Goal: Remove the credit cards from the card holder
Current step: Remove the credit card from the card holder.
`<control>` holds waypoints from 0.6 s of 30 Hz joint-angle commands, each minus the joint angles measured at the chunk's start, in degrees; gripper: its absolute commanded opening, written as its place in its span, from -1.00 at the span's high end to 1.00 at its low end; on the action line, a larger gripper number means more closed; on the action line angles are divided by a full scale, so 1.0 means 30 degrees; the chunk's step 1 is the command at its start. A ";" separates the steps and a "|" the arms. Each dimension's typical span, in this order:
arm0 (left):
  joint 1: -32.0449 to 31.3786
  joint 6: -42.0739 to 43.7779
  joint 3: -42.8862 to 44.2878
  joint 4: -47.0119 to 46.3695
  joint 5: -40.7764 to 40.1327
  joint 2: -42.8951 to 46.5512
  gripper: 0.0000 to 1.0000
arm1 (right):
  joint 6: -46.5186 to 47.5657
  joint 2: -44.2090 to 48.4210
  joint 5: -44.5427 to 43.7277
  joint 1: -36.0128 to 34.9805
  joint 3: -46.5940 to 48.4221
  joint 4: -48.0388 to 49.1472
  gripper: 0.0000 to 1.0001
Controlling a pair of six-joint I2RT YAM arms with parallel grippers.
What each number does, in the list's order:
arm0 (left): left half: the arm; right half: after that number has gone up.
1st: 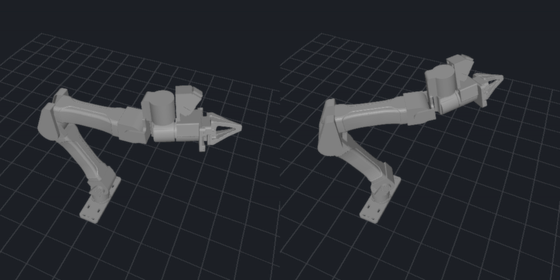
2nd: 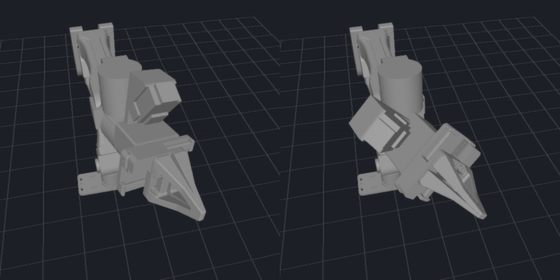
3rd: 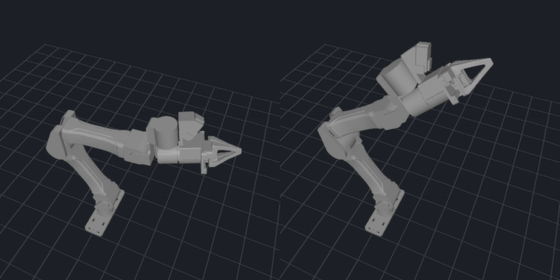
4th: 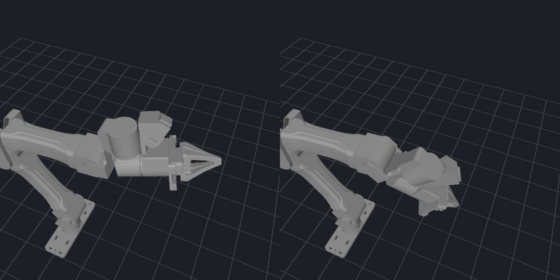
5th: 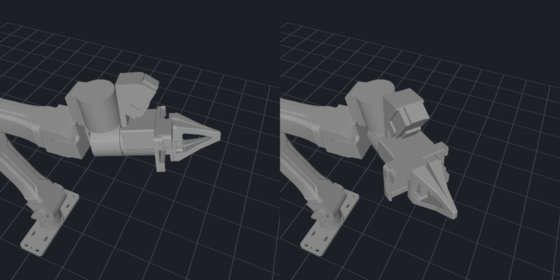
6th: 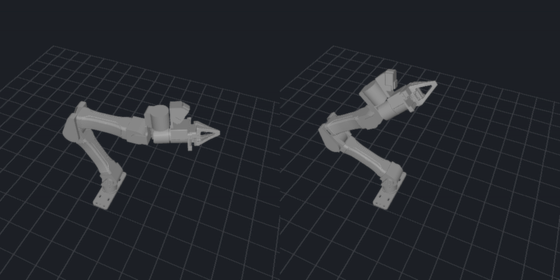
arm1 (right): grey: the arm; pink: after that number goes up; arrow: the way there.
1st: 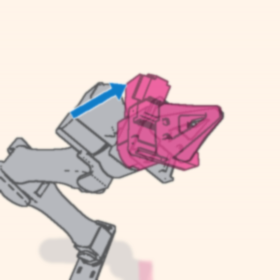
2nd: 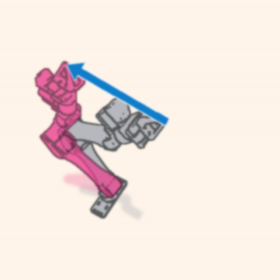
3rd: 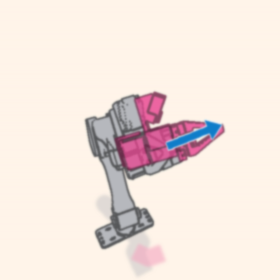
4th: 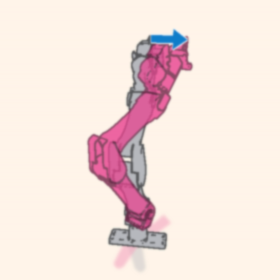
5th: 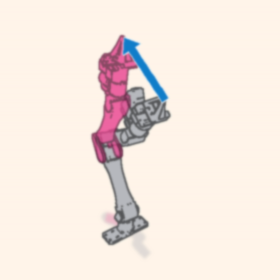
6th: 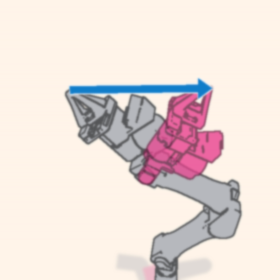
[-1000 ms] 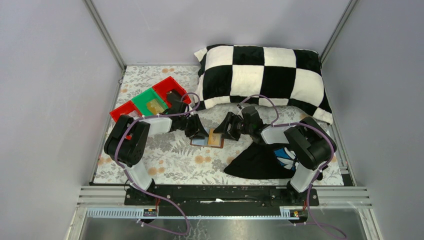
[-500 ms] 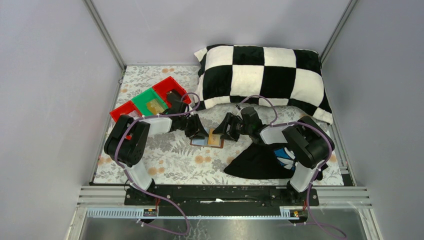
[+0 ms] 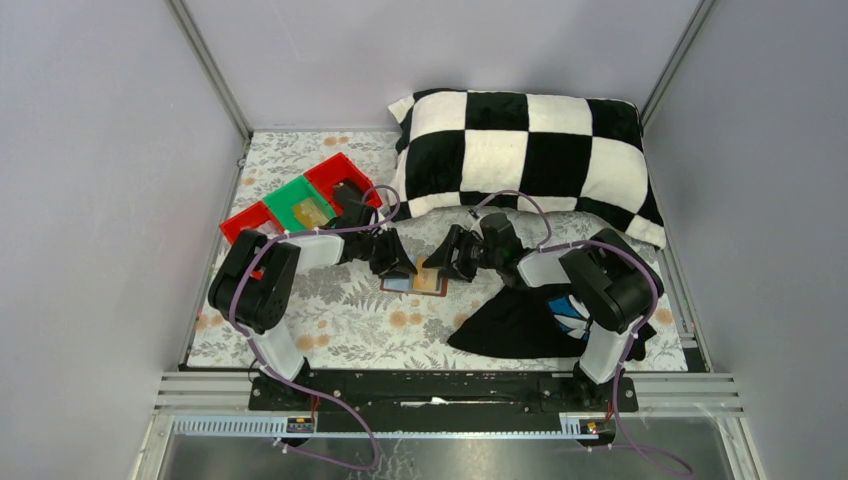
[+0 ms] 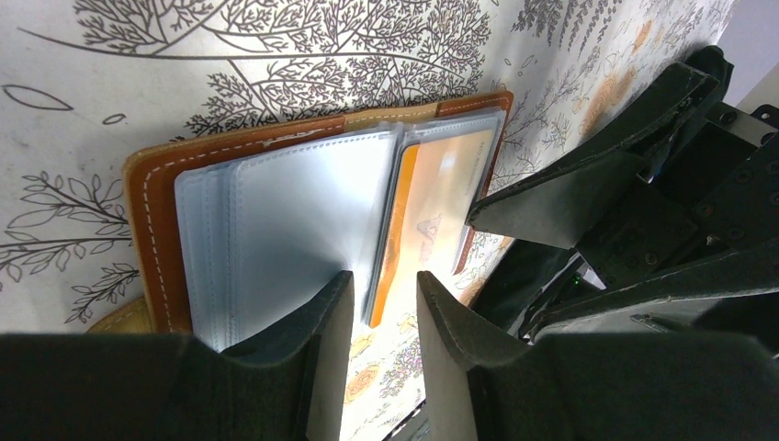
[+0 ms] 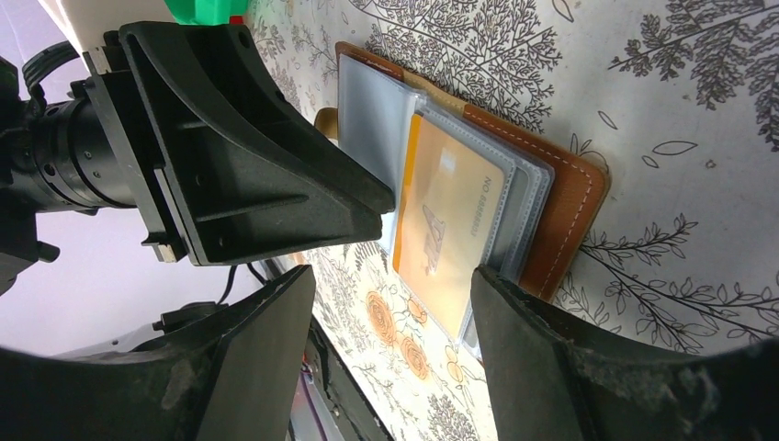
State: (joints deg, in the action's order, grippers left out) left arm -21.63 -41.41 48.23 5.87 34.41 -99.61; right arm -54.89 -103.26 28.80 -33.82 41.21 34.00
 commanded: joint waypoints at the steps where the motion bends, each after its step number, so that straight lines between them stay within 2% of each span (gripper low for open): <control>1: -0.0005 0.0560 0.0154 -0.0074 -0.0034 -0.0442 0.28 | -0.0140 -0.0618 0.0188 -0.0249 0.0443 0.0597 -0.42; 18: -0.0027 0.0530 0.0040 -0.0462 0.0390 -0.0726 0.36 | -0.0839 -0.1584 0.0750 -0.0298 0.0617 0.1484 -0.41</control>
State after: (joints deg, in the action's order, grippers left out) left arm -21.63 -40.95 48.23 5.85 35.42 -100.57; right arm -57.45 -106.32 30.96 -33.82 41.95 38.59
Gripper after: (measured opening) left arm 0.321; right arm 0.707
